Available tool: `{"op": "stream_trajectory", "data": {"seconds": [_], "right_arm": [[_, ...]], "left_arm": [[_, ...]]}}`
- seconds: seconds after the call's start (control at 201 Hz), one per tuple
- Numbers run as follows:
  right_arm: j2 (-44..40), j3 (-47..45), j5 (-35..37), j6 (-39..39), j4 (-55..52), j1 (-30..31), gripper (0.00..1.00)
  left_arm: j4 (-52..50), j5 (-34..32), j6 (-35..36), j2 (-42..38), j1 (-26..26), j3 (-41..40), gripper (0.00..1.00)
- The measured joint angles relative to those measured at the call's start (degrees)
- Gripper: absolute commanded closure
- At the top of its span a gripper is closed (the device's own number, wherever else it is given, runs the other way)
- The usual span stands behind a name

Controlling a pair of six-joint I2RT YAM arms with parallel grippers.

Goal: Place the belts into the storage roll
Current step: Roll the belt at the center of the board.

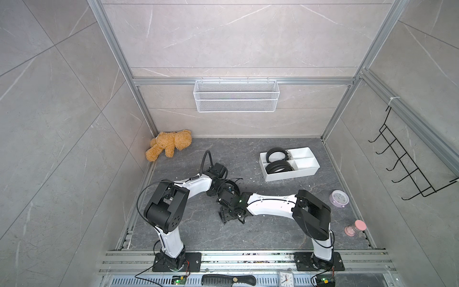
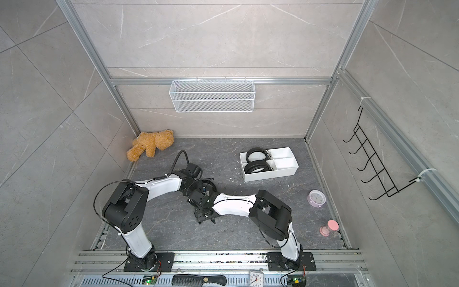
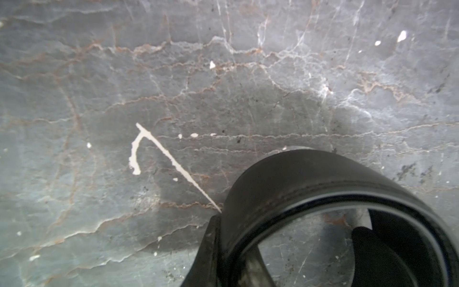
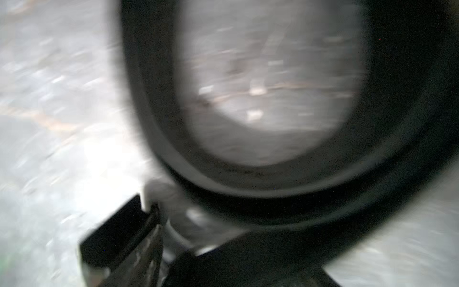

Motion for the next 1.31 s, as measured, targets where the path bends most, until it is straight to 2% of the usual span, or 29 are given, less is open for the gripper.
{"op": "stream_trajectory", "data": {"seconds": [0.114, 0.249, 0.428, 0.562, 0.732, 1.03, 1.309], "right_arm": [[0.02, 0.02, -1.95, -2.64, 0.94, 2.97, 0.25], [0.42, 0.96, -1.79, -3.82, -0.94, 5.62, 0.2], [0.68, 2.25, -0.04, -3.76, -3.54, 5.68, 0.11], [0.76, 4.79, 2.19, -3.74, -7.78, 5.18, 0.09], [-1.4, 4.52, 3.56, -3.67, -12.52, 2.91, 0.08], [-15.56, -4.79, 3.85, -4.13, -14.95, -4.15, 0.05], [-16.2, -7.39, 2.05, -7.26, -12.96, -10.45, 0.05]], "left_arm": [[0.35, 0.39, 0.26, 0.0, 0.09, -0.09, 1.0], [0.39, 0.66, 0.92, -0.07, 0.17, -0.15, 1.0], [2.29, 2.25, 1.31, -0.59, 0.13, -1.31, 1.0], [4.63, 3.82, 1.2, -1.6, -0.63, -3.37, 1.0], [6.49, 5.62, 0.28, -2.25, -3.06, -4.55, 1.0], [7.04, 6.51, -1.11, -2.21, -3.76, -4.59, 1.0], [6.88, 6.56, -1.81, -1.66, -5.01, -3.74, 1.0]]}}
